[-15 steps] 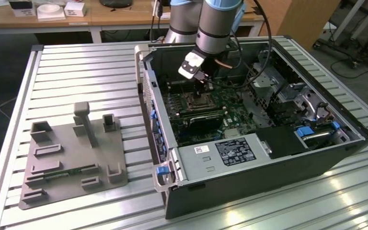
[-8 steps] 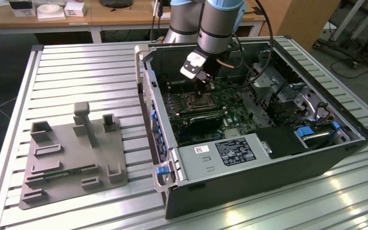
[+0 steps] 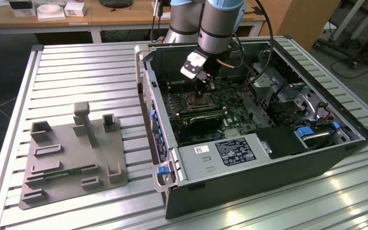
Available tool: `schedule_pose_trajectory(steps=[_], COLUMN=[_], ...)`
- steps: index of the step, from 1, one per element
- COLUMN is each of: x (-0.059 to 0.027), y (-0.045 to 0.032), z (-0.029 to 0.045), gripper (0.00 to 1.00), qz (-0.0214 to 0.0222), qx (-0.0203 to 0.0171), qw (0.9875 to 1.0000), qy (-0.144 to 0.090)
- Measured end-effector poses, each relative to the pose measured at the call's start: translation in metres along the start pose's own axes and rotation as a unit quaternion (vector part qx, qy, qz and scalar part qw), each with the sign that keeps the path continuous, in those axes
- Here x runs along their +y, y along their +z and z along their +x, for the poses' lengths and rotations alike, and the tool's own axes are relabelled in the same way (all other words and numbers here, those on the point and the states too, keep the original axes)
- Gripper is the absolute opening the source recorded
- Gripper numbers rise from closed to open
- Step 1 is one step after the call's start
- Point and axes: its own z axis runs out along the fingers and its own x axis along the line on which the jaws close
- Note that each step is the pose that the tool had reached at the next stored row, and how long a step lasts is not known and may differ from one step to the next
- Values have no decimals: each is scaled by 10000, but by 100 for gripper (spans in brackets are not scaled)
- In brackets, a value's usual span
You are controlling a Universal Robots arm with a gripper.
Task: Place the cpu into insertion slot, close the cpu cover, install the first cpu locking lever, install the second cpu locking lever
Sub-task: 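Install the first cpu locking lever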
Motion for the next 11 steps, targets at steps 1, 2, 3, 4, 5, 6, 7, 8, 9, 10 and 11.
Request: schedule_pose_trajectory(steps=[1, 2, 3, 4, 5, 6, 7, 8, 9, 10, 11], x=[0, 0, 0, 0, 0, 0, 1, 0, 0, 0, 0], y=[0, 0, 0, 0, 0, -1, -5, -13, -25, -39, -55], z=[0, 0, 0, 0, 0, 0, 1, 1, 1, 1, 1], gripper=[10, 10, 10, 10, 10, 10, 10, 10, 10, 10, 10], qz=[0, 0, 0, 0, 0, 0, 1, 0, 0, 0, 0], qx=[0, 0, 0, 0, 0, 0, -1, -1, 0, 0, 0], qw=[10000, 10000, 10000, 10000, 10000, 10000, 10000, 10000, 10000, 10000, 10000], qy=[0, 0, 0, 0, 0, 0, 0, 0, 0, 0, 0])
